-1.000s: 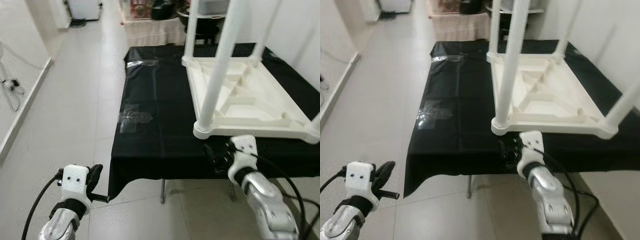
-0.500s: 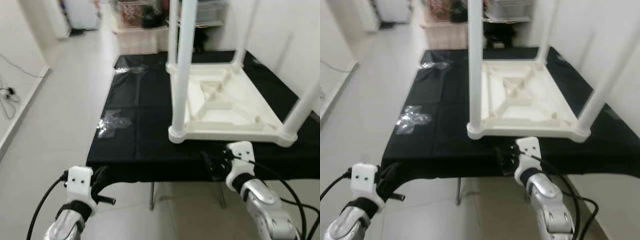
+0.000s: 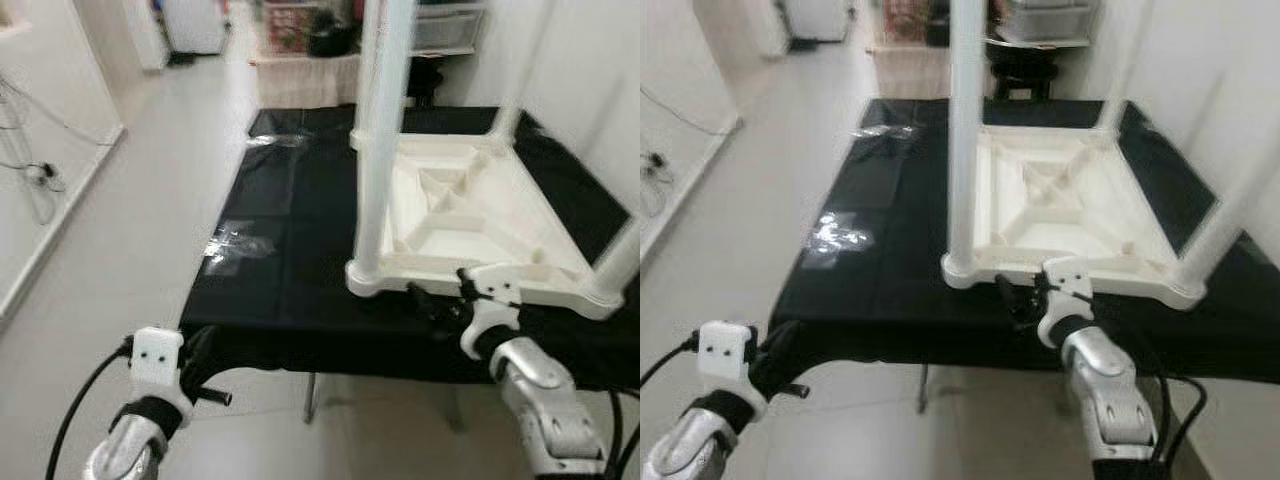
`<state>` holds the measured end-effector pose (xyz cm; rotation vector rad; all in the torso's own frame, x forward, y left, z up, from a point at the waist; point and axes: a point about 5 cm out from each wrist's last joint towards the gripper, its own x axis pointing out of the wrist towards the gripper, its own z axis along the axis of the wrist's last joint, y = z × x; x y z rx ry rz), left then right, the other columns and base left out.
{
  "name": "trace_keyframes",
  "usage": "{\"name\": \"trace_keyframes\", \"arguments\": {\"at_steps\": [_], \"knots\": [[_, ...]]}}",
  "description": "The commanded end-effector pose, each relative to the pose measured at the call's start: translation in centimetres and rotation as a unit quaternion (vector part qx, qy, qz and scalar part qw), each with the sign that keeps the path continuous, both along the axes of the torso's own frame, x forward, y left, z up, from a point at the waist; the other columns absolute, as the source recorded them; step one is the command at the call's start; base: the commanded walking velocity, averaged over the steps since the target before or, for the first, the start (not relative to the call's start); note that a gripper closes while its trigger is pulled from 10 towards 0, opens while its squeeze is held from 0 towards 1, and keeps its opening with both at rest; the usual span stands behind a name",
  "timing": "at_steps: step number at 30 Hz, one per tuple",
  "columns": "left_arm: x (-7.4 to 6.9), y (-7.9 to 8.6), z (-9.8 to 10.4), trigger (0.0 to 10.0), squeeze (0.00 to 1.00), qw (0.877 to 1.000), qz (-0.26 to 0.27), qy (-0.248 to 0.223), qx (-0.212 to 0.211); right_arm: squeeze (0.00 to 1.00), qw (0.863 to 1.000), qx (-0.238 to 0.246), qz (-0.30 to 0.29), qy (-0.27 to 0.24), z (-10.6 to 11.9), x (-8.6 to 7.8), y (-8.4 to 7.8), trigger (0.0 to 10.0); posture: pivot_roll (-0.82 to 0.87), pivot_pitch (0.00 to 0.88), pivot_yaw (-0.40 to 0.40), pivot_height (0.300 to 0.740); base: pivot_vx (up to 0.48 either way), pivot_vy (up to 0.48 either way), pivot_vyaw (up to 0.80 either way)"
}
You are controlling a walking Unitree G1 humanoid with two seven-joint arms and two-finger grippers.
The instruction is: Building children table
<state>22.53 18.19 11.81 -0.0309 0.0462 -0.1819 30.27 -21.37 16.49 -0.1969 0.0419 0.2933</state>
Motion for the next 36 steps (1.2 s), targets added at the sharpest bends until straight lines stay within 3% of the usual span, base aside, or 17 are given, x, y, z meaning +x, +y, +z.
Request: {"name": "trace_keyframes", "arguments": {"at_steps": [1, 5, 6, 9, 10, 11, 13, 14, 15, 17, 18, 19, 20, 22, 24, 27, 36], "knots": [[-0.2, 0.0, -0.1, 10.0, 0.0, 1.0, -0.009, 0.009, 0.003, 0.0, 0.999, -0.001, 0.03, 0.014, -0.2, 0.0, 0.3, 10.0, -0.02, 0.091, -0.023, 0.74, 0.334, 0.0, 0.0], [-0.2, -0.2, -0.1, 10.0, 0.0, 1.0, -0.013, 0.01, 0.003, 0.0, 0.997, -0.015, 0.073, 0.012, 0.7, -0.2, -0.2, 10.0, -0.02, 0.094, -0.024, 0.74, 0.334, 0.0, 0.0], [-0.2, -0.2, -0.2, 10.0, 0.0, 1.0, -0.016, 0.011, 0.001, 0.0, 0.993, -0.047, 0.11, 0.016, 1.2, -0.6, -0.7, 10.0, -0.02, 0.095, -0.025, 0.74, 0.334, 0.0, 0.0], [-0.3, -0.3, -0.2, 10.0, 0.0, 1.0, -0.021, 0.012, -0.003, 0.0, 0.984, -0.086, 0.155, 0.03, 1.6, -1.2, -1.4, 10.0, -0.02, 0.095, -0.025, 0.74, 0.331, 0.0, 0.0], [-0.4, -0.5, -0.2, 10.0, 0.0, 1.0, -0.027, 0.013, -0.008, 0.0, 0.972, -0.111, 0.199, 0.051, 2.0, -2.1, -2.0, 10.0, -0.02, 0.099, -0.026, 0.74, 0.0, 0.0, 0.0], [-0.4, -0.5, -0.2, 10.0, 0.0, 1.0, -0.027, 0.013, -0.008, 0.0, 0.972, -0.111, 0.199, 0.051, 2.0, -2.1, -2.0, 10.0, -0.02, 0.099, -0.026, 0.74, 0.0, 0.0, 0.0], [-0.9, -1.0, -0.4, 10.0, 0.0, 0.999, -0.047, 0.021, -0.007, 0.0, 0.941, -0.148, 0.284, 0.112, 2.5, -4.2, -3.3, 10.0, -0.02, 0.105, -0.029, 0.74, 0.0, 0.0, 0.0], [-0.9, -1.0, -0.4, 10.0, 0.0, 0.999, -0.047, 0.021, -0.007, 0.0, 0.941, -0.148, 0.284, 0.112, 2.5, -4.2, -3.3, 10.0, -0.02, 0.105, -0.029, 0.74, 0.0, 0.0, 0.0], [-1.0, -1.2, -0.5, 10.0, 0.0, 0.998, -0.055, 0.023, -0.007, 0.0, 0.929, -0.155, 0.309, 0.134, 2.7, -4.8, -3.7, 10.0, -0.02, 0.105, -0.03, 0.74, 0.0, 0.0, 0.0], [-1.0, -1.2, -0.5, 10.0, 0.0, 0.998, -0.055, 0.023, -0.007, 0.0, 0.929, -0.155, 0.309, 0.134, 2.7, -4.8, -3.7, 10.0, -0.02, 0.105, -0.03, 0.74, 0.0, 0.0, 0.0], [-1.1, -1.3, -0.6, 10.0, 0.0, 0.998, -0.062, 0.026, -0.005, 0.0, 0.917, -0.165, 0.326, 0.158, 2.8, -5.2, -4.1, 10.0, -0.02, 0.106, -0.031, 0.74, 0.0, 0.0, 0.0], [-1.1, -1.3, -0.6, 10.0, 0.0, 0.998, -0.062, 0.026, -0.005, 0.0, 0.917, -0.165, 0.326, 0.158, 2.8, -5.2, -4.1, 10.0, -0.02, 0.106, -0.031, 0.74, 0.0, 0.0, 0.0], [-1.2, -1.4, -0.7, 10.0, 0.0, 0.997, -0.065, 0.028, -0.004, 0.0, 0.903, -0.164, 0.351, 0.184, 2.8, -5.6, -4.1, 10.0, -0.02, 0.108, -0.033, 0.74, 0.0, 0.0, 0.0], [-1.2, -1.4, -0.7, 10.0, 0.0, 0.997, -0.065, 0.028, -0.004, 0.0, 0.903, -0.164, 0.351, 0.184, 2.8, -5.6, -4.1, 10.0, -0.02, 0.108, -0.033, 0.74, 0.0, 0.0, 0.0], [-1.4, -1.6, -0.8, 10.0, 0.0, 0.997, -0.07, 0.031, -0.001, 0.0, 0.874, -0.175, 0.393, 0.226, 2.4, -6.1, -3.7, 10.0, -0.02, 0.113, -0.039, 0.74, 0.0, 0.0, 0.0], [-1.5, -1.6, -0.9, 10.0, 0.0, 0.997, -0.07, 0.033, 0.002, 0.0, 0.865, -0.208, 0.381, 0.252, 1.1, -5.5, -3.5, 10.0, -0.02, 0.114, -0.042, 0.74, 0.0, 0.0, 0.0], [-1.8, -1.6, -1.0, 10.0, 0.0, 0.997, -0.07, 0.035, 0.006, 0.0, 0.872, -0.242, 0.331, 0.267, -1.5, -3.2, -2.7, 10.0, -0.01, 0.121, -0.038, 0.74, 0.0, 0.0, 0.0]]}}
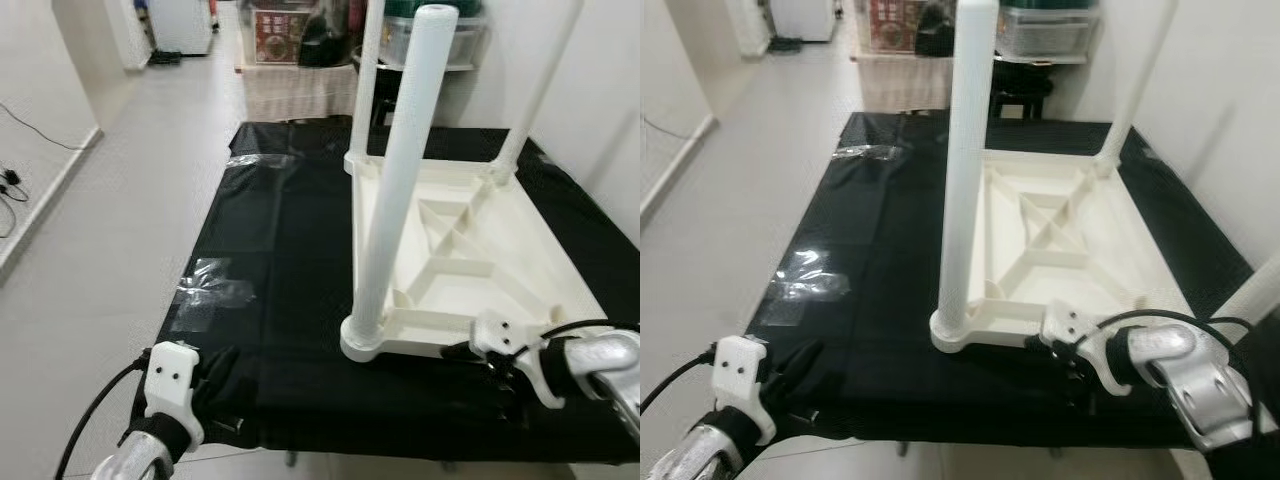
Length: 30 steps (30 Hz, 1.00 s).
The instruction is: Building children table
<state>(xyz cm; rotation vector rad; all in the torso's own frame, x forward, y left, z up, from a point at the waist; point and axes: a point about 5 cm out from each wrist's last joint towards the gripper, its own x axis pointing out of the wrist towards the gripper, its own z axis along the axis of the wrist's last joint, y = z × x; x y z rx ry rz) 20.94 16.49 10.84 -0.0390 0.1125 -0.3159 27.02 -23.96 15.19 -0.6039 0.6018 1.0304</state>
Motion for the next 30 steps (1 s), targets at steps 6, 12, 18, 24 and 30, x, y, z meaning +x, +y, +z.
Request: {"name": "trace_keyframes", "arguments": {"at_steps": [6, 12, 18, 24, 30], "knots": [[-0.4, 0.1, -0.1, 10.0, 0.0, 1.0, -0.004, 0.005, 0.009, 0.0, 0.999, 0.038, 0.028, -0.016, 1.3, 1.2, 1.1, 10.0, 0.0, 0.129, -0.042, 0.74, 0.0, 0.0, 0.0], [-0.4, 0.0, -0.1, 10.0, 0.0, 1.0, -0.003, 0.005, 0.009, 0.0, 0.997, 0.064, 0.048, -0.017, 2.0, 1.1, 1.5, 10.0, 0.0, 0.13, -0.045, 0.74, 0.0, 0.0, 0.0], [-0.6, 0.0, -0.1, 10.0, 0.0, 1.0, -0.001, 0.004, 0.009, 0.0, 0.998, 0.03, 0.042, -0.042, 2.3, 2.7, 1.5, 10.0, 0.0, 0.133, -0.046, 0.74, 0.0, 0.0, 0.0], [-0.6, 0.0, -0.2, 10.0, 0.0, 1.0, 0.0, 0.004, 0.008, 0.0, 0.999, -0.005, 0.018, -0.04, 1.6, 4.0, 1.7, 10.0, 0.0, 0.131, -0.048, 0.74, 0.0, 0.0, 0.0], [-0.6, -0.1, -0.2, 10.0, 0.0, 1.0, -0.001, 0.004, 0.008, 0.0, 0.998, -0.041, 0.037, -0.019, 1.0, 4.1, 1.9, 10.0, 0.0, 0.131, -0.054, 0.74, 0.0, 0.0, 0.0]]}}
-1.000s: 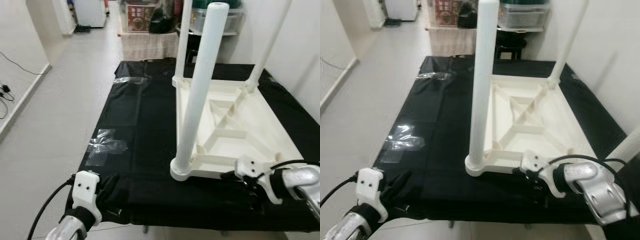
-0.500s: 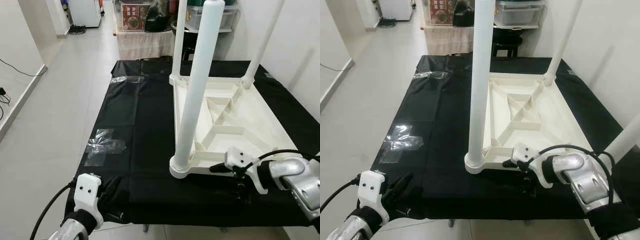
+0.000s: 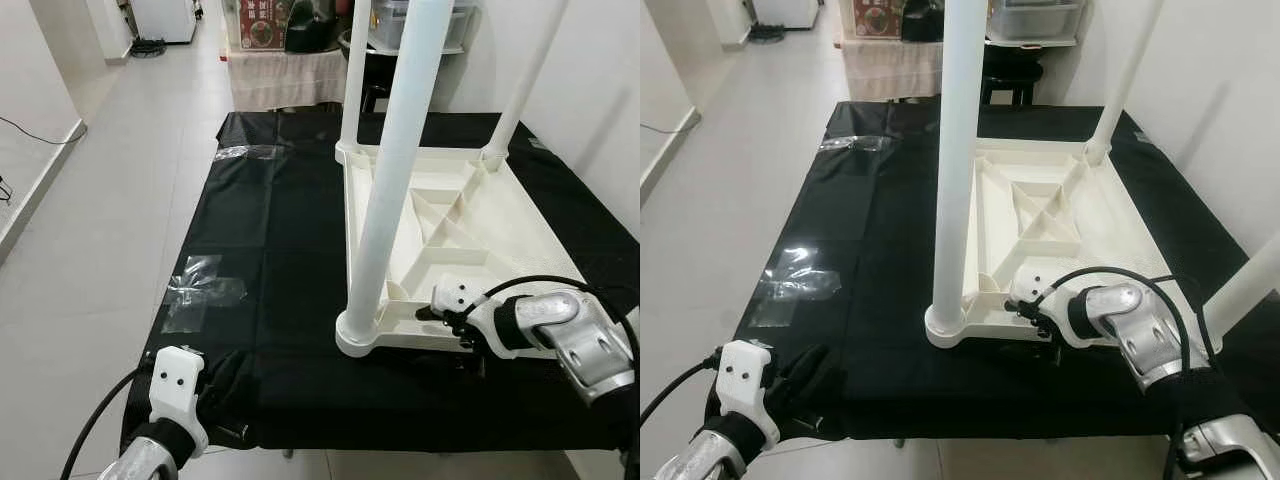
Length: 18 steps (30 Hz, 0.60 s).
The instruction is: Building children table
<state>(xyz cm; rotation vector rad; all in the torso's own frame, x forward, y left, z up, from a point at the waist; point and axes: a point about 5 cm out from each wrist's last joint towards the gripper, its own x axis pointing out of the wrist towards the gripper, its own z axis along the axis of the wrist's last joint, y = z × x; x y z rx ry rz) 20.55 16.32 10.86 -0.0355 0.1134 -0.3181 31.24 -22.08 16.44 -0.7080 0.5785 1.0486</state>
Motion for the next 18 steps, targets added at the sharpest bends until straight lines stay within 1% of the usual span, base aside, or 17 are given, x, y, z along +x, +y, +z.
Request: {"name": "trace_keyframes", "arguments": {"at_steps": [1, 2, 4, 8, 9, 10, 11, 13, 14, 17, 18], "knots": [[-0.1, 0.0, -0.2, 10.0, 0.0, 1.0, 0.0, 0.004, 0.006, 0.0, 1.0, -0.015, 0.016, 0.012, -0.4, -0.1, 0.2, 10.0, 0.0, 0.131, -0.054, 0.74, 0.0, 0.0, 0.0], [0.0, -0.1, -0.1, 10.0, 0.0, 1.0, 0.0, 0.003, 0.006, 0.0, 0.999, -0.022, 0.025, 0.011, -0.5, 0.1, 0.6, 0.0, 0.0, 0.128, -0.055, 0.74, 0.0, 0.0, 0.0], [0.1, -0.2, 0.0, 10.0, 0.0, 1.0, 0.001, 0.002, 0.007, 0.0, 0.999, -0.024, 0.038, 0.01, -0.8, 0.6, 1.5, 0.0, 0.01, 0.124, -0.058, 0.74, 0.0, 0.0, 0.0], [0.2, -0.3, 0.0, 10.0, 0.0, 1.0, 0.001, 0.002, 0.007, 0.0, 0.998, -0.03, 0.048, 0.007, -0.9, 0.9, 2.0, 0.0, 0.01, 0.121, -0.059, 0.74, 0.0, 0.0, 0.0], [0.2, -0.3, 0.0, 10.0, 0.0, 1.0, 0.0, 0.001, 0.008, 0.0, 0.998, -0.03, 0.05, -0.003, -0.9, 1.4, 2.5, 0.0, 0.01, 0.119, -0.059, 0.74, 0.0, 0.0, 0.0], [0.2, -0.3, 0.0, 10.0, 0.0, 1.0, 0.0, 0.001, 0.008, 0.0, 0.998, -0.03, 0.05, -0.003, -0.9, 1.4, 2.5, 0.0, 0.01, 0.119, -0.059, 0.74, 0.0, 0.0, 0.0], [0.1, -0.4, 0.0, 10.0, 0.0, 1.0, -0.001, 0.001, 0.009, 0.0, 0.998, -0.028, 0.053, -0.014, -0.8, 1.7, 2.9, 0.0, 0.01, 0.119, -0.058, 0.74, 0.0, 0.0, 0.0], [0.1, -0.4, 0.0, 10.0, 0.0, 1.0, -0.001, 0.001, 0.009, 0.0, 0.998, -0.028, 0.053, -0.014, -0.8, 1.7, 2.9, 0.0, 0.01, 0.119, -0.058, 0.74, 0.0, 0.0, 0.0], [0.1, -0.4, 0.0, 10.0, 0.0, 1.0, -0.002, 0.001, 0.009, 0.0, 0.998, -0.023, 0.061, -0.028, -0.7, 2.0, 3.5, 0.0, 0.01, 0.119, -0.058, 0.74, 0.0, 0.0, 0.0], [0.1, -0.4, 0.0, 10.0, 0.0, 1.0, -0.002, 0.001, 0.01, 0.0, 0.997, -0.019, 0.066, -0.036, -0.6, 2.2, 3.8, 0.0, 0.01, 0.119, -0.058, 0.74, 0.0, 0.0, 0.0], [0.1, -0.4, 0.1, 10.0, 0.0, 1.0, -0.003, 0.001, 0.01, 0.0, 0.995, -0.017, 0.086, -0.049, -0.5, 2.3, 4.5, 0.0, 0.01, 0.118, -0.059, 0.74, 0.0, 0.0, 0.0]]}}
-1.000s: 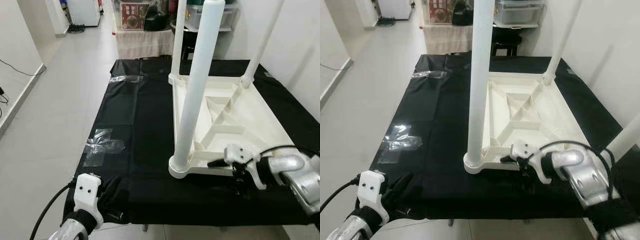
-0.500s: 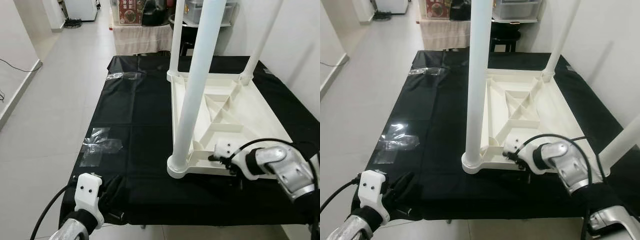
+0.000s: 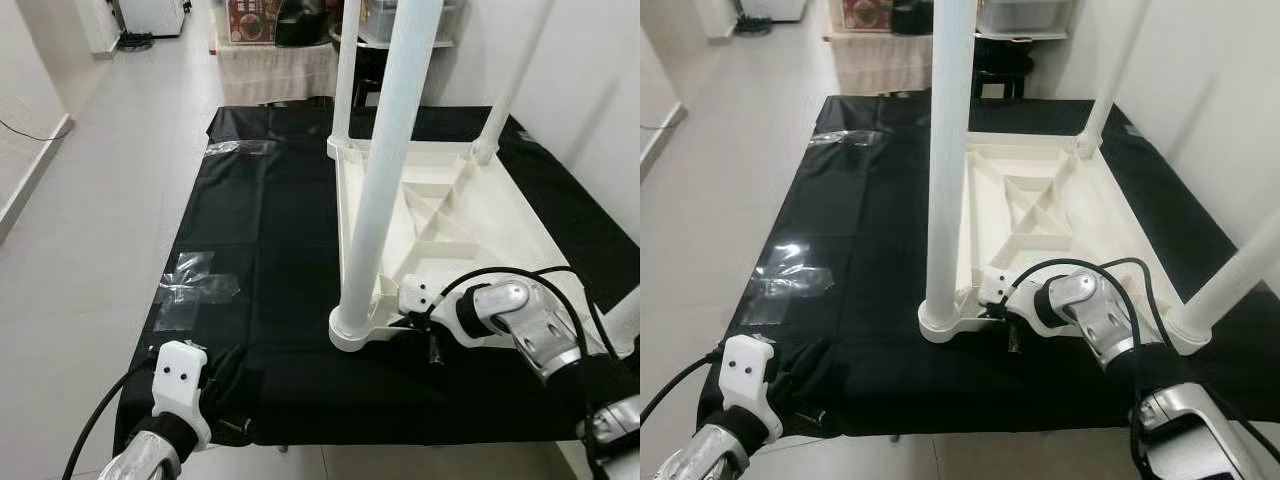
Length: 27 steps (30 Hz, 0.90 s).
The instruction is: Building children table
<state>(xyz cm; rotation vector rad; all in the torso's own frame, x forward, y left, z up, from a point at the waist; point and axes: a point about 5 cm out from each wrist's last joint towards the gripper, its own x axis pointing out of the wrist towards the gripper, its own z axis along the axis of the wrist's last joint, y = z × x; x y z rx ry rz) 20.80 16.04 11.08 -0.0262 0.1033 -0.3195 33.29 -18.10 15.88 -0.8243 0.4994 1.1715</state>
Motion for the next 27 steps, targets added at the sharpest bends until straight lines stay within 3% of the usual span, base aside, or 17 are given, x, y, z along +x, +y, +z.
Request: {"name": "trace_keyframes", "arguments": {"at_steps": [1, 6, 7, 11, 13, 14, 16, 17, 19, 20, 22, 27], "knots": [[-0.2, -0.1, -0.2, 10.0, 0.0, 1.0, -0.002, 0.007, 0.007, 0.0, 0.998, -0.002, 0.033, -0.045, 0.2, 0.2, 1.4, 0.0, 0.01, 0.117, -0.059, 0.74, 0.0, 0.0, 0.0], [-0.2, -0.1, -0.1, 10.0, 0.0, 1.0, -0.003, 0.007, 0.007, 0.0, 0.996, -0.008, 0.056, -0.071, 0.3, 0.3, 2.2, 0.0, 0.01, 0.116, -0.06, 0.74, 0.0, 0.0, 0.0], [-0.3, -0.2, -0.1, 10.0, 0.0, 1.0, -0.004, 0.005, 0.012, 0.0, 0.985, 0.015, 0.112, -0.129, 0.6, 0.2, 5.4, 0.0, 0.02, 0.12, -0.061, 0.74, 0.0, 0.0, 0.0], [-0.3, -0.2, 0.0, 10.0, 0.0, 1.0, -0.004, 0.005, 0.013, 0.0, 0.982, 0.024, 0.125, -0.143, 0.7, 0.1, 6.2, 0.0, 0.02, 0.12, -0.061, 0.74, 0.0, 0.0, 0.0], [-0.3, -0.1, 0.0, 10.0, 0.0, 1.0, -0.004, 0.005, 0.016, 0.0, 0.961, 0.074, 0.191, -0.185, 1.8, -0.8, 9.6, 0.0, 0.03, 0.127, -0.058, 0.74, 0.0, 0.0, 0.0], [-0.3, -0.1, 0.0, 10.0, 0.0, 1.0, -0.004, 0.005, 0.016, 0.0, 0.961, 0.074, 0.191, -0.185, 1.8, -0.8, 9.6, 0.0, 0.03, 0.127, -0.058, 0.74, 0.0, 0.0, 0.0], [-0.3, 0.0, 0.0, 10.0, 0.0, 1.0, -0.005, 0.005, 0.018, 0.0, 0.941, 0.105, 0.241, -0.212, 2.5, -1.7, 11.8, 0.0, 0.03, 0.129, -0.056, 0.74, 0.0, 0.0, 0.0], [-0.3, 0.0, 0.0, 10.0, 0.0, 1.0, -0.005, 0.005, 0.018, 0.0, 0.941, 0.105, 0.241, -0.212, 2.5, -1.7, 11.8, 0.0, 0.03, 0.129, -0.056, 0.74, 0.0, 0.0, 0.0], [-0.4, 0.0, 0.0, 10.0, 0.0, 1.0, -0.005, 0.005, 0.019, 0.0, 0.923, 0.131, 0.28, -0.23, 3.1, -2.5, 13.4, 0.0, 0.04, 0.13, -0.058, 0.74, 0.0, 0.0, 0.0], [-0.4, 0.0, 0.0, 10.0, 0.0, 1.0, -0.005, 0.005, 0.019, 0.0, 0.923, 0.131, 0.28, -0.23, 3.1, -2.5, 13.4, 0.0, 0.04, 0.13, -0.058, 0.74, 0.0, 0.0, 0.0], [-0.4, 0.0, 0.1, 10.0, 0.0, 1.0, -0.005, 0.004, 0.021, 0.0, 0.91, 0.156, 0.302, -0.236, 3.7, -3.2, 14.6, 0.0, 0.04, 0.132, -0.059, 0.74, 0.0, 0.0, 0.0], [-0.4, 0.1, 0.1, 10.0, 0.0, 1.0, -0.003, 0.004, 0.024, 0.0, 0.892, 0.154, 0.332, -0.264, 3.9, -3.6, 16.6, 0.0, 0.04, 0.132, -0.059, 0.74, 0.0, 0.0, 0.0]]}}
